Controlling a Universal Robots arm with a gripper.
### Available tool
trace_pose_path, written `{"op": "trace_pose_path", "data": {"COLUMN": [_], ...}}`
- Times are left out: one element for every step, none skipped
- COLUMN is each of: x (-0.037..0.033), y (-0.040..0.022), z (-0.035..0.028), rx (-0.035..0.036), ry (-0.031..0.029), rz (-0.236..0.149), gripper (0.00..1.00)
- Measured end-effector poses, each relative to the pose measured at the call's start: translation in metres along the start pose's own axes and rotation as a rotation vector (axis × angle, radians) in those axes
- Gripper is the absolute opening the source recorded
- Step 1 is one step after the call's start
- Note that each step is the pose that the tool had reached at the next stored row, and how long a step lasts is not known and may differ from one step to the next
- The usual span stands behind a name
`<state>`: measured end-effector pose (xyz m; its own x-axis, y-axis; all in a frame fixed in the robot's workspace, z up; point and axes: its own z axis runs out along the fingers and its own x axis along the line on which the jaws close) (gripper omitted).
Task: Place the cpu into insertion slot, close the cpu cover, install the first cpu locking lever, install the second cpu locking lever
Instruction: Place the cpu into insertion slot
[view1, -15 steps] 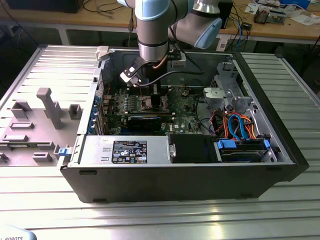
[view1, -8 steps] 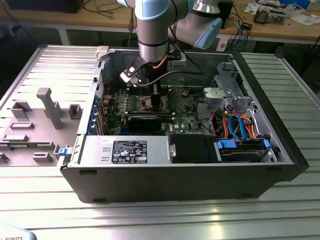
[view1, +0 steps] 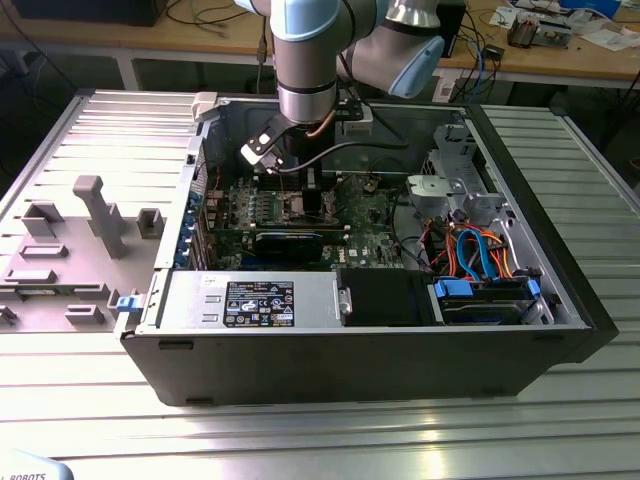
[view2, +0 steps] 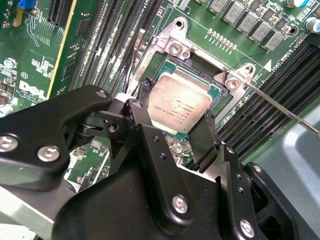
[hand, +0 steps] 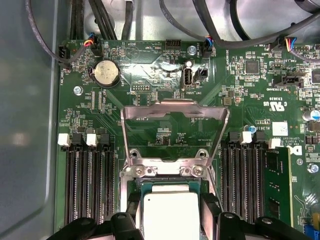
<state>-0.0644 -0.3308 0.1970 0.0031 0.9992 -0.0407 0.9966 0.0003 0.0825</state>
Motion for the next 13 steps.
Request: {"op": "trace_pose_path", "data": {"x": [0.0003, 0.0003, 0.0004, 0.0005, 0.0006, 0.0006, 0.0006, 0.0006, 0.0006, 0.0006, 0.0006, 0.0006, 0.0006], "y": [0.0001, 0.0001, 0.0001, 0.0002, 0.0007, 0.0012, 0.0014, 0.0014, 0.0014, 0.0014, 0.0014, 0.0014, 0.0014], "z": [-0.0001, -0.0001, 0.0001, 0.0002, 0.0005, 0.0009, 0.0014, 0.0016, 0.0016, 0.0016, 0.0017, 0.0017, 0.0017], "rx": [0.0006, 0.0008, 0.0011, 0.0012, 0.0014, 0.0014, 0.0011, 0.001, 0.001, 0.0011, 0.0011, 0.001, 0.001], "ry": [-0.0006, -0.0007, -0.001, -0.0011, -0.0011, -0.001, -0.0005, -0.0001, 0.0, -0.0001, -0.0001, 0.0, -0.0005], "rz": [0.005, 0.007, 0.009, 0.012, 0.012, 0.012, 0.012, 0.013, 0.012, 0.012, 0.012, 0.013, 0.012], "gripper": [0.57, 0.57, 0.57, 0.57, 0.57, 0.57, 0.57, 0.57, 0.57, 0.57, 0.57, 0.57, 0.58]}}
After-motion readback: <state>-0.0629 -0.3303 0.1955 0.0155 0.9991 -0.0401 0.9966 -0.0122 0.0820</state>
